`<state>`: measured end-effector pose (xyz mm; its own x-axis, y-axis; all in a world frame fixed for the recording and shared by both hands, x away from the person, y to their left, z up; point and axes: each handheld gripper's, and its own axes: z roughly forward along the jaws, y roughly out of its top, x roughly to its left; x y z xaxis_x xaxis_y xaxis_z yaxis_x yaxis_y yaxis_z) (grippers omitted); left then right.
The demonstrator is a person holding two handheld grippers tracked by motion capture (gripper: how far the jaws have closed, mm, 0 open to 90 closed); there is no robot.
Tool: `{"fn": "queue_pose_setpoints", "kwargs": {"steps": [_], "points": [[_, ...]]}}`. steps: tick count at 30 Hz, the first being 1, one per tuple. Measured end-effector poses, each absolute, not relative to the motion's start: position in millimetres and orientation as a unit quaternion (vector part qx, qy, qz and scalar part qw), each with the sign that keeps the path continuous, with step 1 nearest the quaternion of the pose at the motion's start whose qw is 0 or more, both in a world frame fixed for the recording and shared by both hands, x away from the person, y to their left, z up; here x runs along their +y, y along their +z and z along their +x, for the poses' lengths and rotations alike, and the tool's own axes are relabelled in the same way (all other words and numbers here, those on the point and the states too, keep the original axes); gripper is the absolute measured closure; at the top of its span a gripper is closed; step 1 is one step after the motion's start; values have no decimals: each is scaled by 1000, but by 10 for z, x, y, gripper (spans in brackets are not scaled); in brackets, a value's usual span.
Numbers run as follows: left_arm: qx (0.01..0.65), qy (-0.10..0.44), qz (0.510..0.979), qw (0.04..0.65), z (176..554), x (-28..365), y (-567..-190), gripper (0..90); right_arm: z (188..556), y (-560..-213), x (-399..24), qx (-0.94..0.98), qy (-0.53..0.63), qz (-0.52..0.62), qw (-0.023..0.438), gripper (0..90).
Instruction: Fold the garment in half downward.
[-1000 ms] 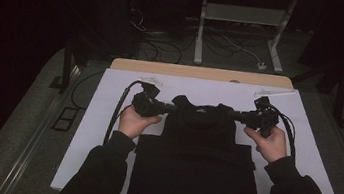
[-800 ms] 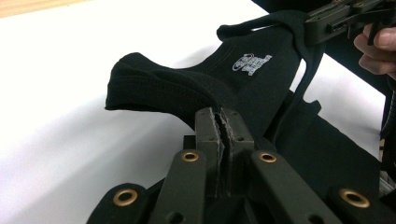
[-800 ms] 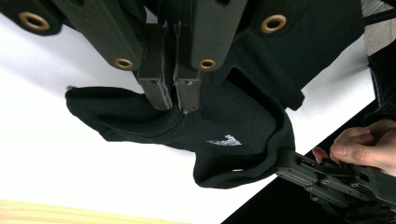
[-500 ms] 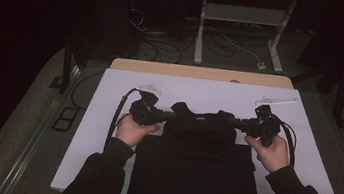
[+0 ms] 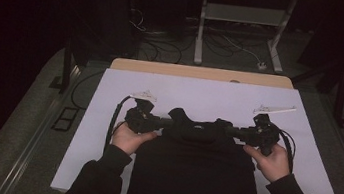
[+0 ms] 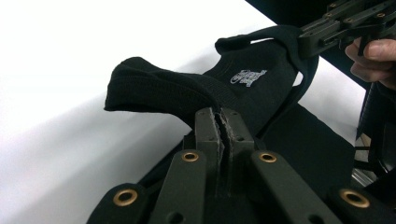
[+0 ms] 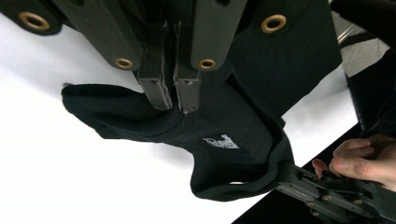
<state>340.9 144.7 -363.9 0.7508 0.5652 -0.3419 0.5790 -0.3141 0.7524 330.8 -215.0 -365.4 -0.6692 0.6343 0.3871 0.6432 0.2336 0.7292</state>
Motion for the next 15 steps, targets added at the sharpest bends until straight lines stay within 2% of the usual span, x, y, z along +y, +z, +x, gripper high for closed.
{"fn": "queue_pose_setpoints", "kwargs": {"steps": [15], "points": [[350, -18, 824, 446, 3119, 1499, -3761, 859, 3120, -3739, -2051, -801, -452, -391, 28, 844]]}}
